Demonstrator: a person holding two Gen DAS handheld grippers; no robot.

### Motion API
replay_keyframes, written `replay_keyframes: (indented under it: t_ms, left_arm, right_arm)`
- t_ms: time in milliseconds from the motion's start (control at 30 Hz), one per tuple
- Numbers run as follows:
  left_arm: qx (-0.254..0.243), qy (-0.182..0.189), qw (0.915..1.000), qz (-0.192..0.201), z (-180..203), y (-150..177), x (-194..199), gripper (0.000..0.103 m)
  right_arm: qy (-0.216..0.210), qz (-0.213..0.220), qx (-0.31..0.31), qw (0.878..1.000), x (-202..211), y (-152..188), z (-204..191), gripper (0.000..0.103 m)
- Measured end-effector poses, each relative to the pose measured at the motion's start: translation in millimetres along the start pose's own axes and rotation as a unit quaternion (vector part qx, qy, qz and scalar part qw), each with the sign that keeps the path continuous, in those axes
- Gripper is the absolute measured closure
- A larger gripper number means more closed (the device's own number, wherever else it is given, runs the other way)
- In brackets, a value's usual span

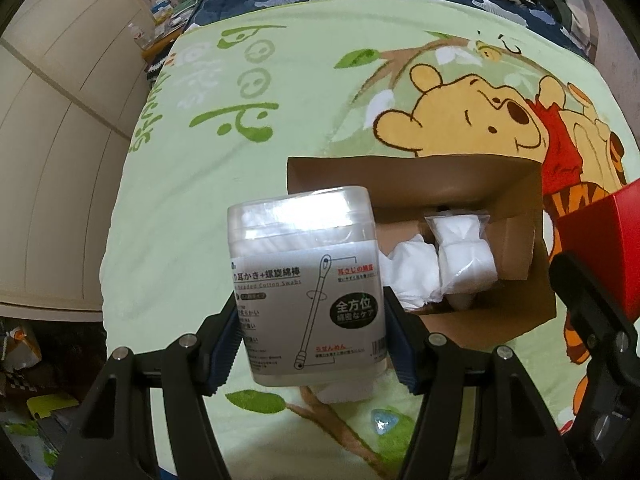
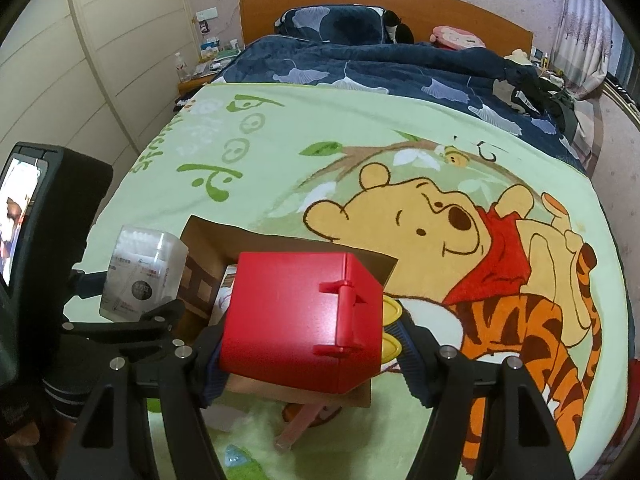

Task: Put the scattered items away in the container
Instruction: 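Lower both tools into the box and open them to release container and block, then withdraw both tools from the box toward the pink roller and blue stone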

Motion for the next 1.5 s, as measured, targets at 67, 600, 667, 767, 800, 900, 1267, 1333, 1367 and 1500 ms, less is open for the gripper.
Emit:
replay_keyframes:
  t_ms: [67, 600, 667, 767, 800, 900, 1267, 1333, 1367, 1500]
  left_arm:
    - [-0.002, -0.001, 1.0000, 0.000, 0.5, -0.6, -1.2, 0.038]
    - [-0.039, -0.042, 0.9975, 0.043, -0.1, -13.8, 11.6, 0.020]
    - [-0.042, -0.044, 0.9971, 0.045, 0.8, -13.1, 13.1, 0.019]
    - [-0.043, -0.041, 0.9971, 0.047, 1.3, -12.1, 15.7, 0.019]
    - [-0.043, -0.040, 0.9971, 0.048, 1.5, -11.8, 16.6, 0.019]
    - [-0.044, -0.040, 0.9970, 0.050, 1.5, -11.4, 18.9, 0.019]
    - [-0.038, -0.035, 0.9972, 0.054, 1.0, -8.8, 27.7, 0.019]
    - [-0.036, -0.032, 0.9973, 0.055, 1.8, -7.9, 30.4, 0.019]
    - [-0.036, -0.032, 0.9973, 0.056, 2.4, -7.3, 31.8, 0.019]
    - [-0.034, -0.025, 0.9973, 0.060, 5.4, -3.9, 40.4, 0.019]
  right_arm:
    - [0.001, -0.001, 0.002, 1.000, -2.2, -0.2, -0.1, 0.032]
    - [0.009, 0.031, -0.011, 0.999, 3.5, -10.5, 7.2, 0.023]
    - [0.009, 0.032, -0.013, 0.999, 4.5, -10.9, 8.1, 0.023]
    - [0.010, 0.034, -0.015, 0.999, 6.0, -11.9, 8.7, 0.023]
    - [0.010, 0.035, -0.015, 0.999, 6.8, -12.1, 8.8, 0.023]
    - [0.010, 0.036, -0.016, 0.999, 9.1, -12.2, 8.9, 0.023]
    - [0.015, 0.041, -0.016, 0.999, 19.5, -12.3, 10.4, 0.023]
    - [0.016, 0.041, -0.017, 0.999, 23.7, -11.3, 10.8, 0.023]
    - [0.017, 0.042, -0.019, 0.999, 26.0, -10.8, 11.6, 0.023]
    - [0.020, 0.045, -0.025, 0.998, 35.2, -8.1, 13.9, 0.023]
Point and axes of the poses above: each gripper's, at about its wrist camera, not at the fingertips, and x roughly against the way its jaws point, z to its right, y to its underside, the point moved 2 cm from there along -x, roughly the way its jaws point, and after that the axes turned 12 degrees about z, right-handed, at the moved point
